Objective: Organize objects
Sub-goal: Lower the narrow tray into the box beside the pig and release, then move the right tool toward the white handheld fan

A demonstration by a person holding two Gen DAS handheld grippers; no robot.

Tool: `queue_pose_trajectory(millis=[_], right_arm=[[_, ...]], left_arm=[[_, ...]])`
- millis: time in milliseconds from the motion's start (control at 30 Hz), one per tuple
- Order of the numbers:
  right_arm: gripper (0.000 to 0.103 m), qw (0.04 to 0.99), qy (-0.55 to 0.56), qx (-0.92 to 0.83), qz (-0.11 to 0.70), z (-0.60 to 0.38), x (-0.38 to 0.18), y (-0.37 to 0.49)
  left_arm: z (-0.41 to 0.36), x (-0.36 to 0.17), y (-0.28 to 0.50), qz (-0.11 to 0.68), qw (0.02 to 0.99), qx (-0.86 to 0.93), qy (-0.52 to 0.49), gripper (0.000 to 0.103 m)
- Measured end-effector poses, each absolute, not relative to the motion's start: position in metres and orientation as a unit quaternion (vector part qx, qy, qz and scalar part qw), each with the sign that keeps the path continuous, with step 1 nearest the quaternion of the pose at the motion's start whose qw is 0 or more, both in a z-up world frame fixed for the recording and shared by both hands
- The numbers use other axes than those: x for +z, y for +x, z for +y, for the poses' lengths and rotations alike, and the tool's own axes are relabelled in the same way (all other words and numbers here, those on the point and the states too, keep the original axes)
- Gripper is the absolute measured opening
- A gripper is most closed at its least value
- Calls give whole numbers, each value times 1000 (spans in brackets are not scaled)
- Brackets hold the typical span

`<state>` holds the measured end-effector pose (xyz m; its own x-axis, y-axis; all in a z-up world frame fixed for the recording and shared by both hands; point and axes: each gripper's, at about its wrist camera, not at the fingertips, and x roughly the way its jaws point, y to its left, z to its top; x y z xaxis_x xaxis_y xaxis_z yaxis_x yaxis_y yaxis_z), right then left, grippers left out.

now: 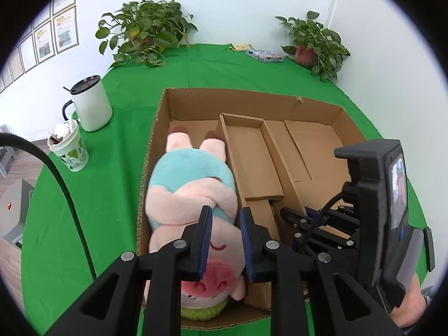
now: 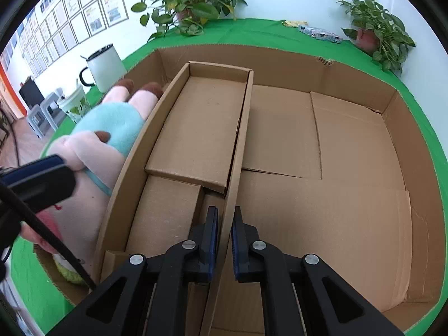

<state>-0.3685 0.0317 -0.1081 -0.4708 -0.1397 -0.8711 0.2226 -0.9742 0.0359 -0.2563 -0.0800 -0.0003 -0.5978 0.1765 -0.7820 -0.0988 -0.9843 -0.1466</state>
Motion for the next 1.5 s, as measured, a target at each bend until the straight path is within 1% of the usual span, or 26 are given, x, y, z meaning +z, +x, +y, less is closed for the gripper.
queue_pose_trajectory(millis=[167,267,333,400,467,500,567,600,633,667,733,767,833,967,1067,1100,1133,1167,1200,1233,1267,1300,1400,1433,1467,1500], right_arm=[[8,108,495,-857,94,22,-108,-366],[13,114,489,-860,91,24,-106,-365],[13,119,482,-865,78,31,-100,-364],[18,127,474,-869,61,38,-91,-362],[32,132,464,-875,45,45,-78,-357],[34,134,461,-877,40,48,-73,-354],[38,135,449,-883,35,55,-60,-344],[40,134,443,-886,36,59,-54,-338],[45,132,435,-890,36,64,-48,-327],[52,129,429,-893,35,67,-43,-320],[61,122,417,-900,33,78,-35,-300],[65,117,408,-905,35,83,-31,-288],[71,107,388,-915,44,92,-23,-263],[72,85,352,-930,58,110,-10,-212],[72,82,328,-939,61,123,-3,-175],[72,80,323,-941,56,129,-2,-165],[67,77,321,-943,46,135,-2,-154],[52,76,323,-943,39,141,-4,-147],[43,73,329,-941,31,147,-6,-142],[30,63,340,-938,25,153,-9,-137],[17,55,345,-937,22,158,-11,-134],[12,45,348,-936,24,162,-13,-130],[11,33,349,-936,32,169,-19,-123],[15,28,346,-937,36,171,-19,-118],[33,25,345,-937,40,172,-20,-117],[49,24,343,-938,41,172,-21,-118]], left_arm=[[-85,5,-248,-49,70,897,-434,20],[-82,6,-241,-46,69,900,-428,20],[-79,7,-235,-40,67,902,-424,21],[-78,8,-230,-33,66,905,-419,21],[-74,10,-226,-24,62,908,-413,21],[-73,11,-223,-20,61,910,-408,21],[-70,15,-217,-14,58,917,-394,26],[-67,18,-212,-7,54,924,-380,34],[-65,20,-206,-2,50,929,-366,43],[-63,24,-199,5,44,936,-348,49],[-56,31,-181,17,14,952,-305,86],[-54,33,-171,16,-4,960,-279,90],[-48,35,-154,12,-11,969,-247,90],[-33,27,-138,9,-4,964,-267,90],[-22,21,-124,-2,21,961,-276,90],[-18,20,-120,-1,21,961,-274,85],[-14,18,-115,3,20,962,-273,71],[-11,17,-112,7,21,961,-275,59],[-8,14,-110,9,22,959,-281,28],[-5,10,-110,7,27,955,-295,0],[-4,6,-111,2,31,952,-305,2],[-3,4,-110,-5,33,950,-310,2],[1,4,-99,-3,31,956,-292,2],[1,7,-96,-3,30,958,-284,6],[2,10,-94,-3,26,960,-278,15],[2,12,-91,-3,25,962,-272,49]])
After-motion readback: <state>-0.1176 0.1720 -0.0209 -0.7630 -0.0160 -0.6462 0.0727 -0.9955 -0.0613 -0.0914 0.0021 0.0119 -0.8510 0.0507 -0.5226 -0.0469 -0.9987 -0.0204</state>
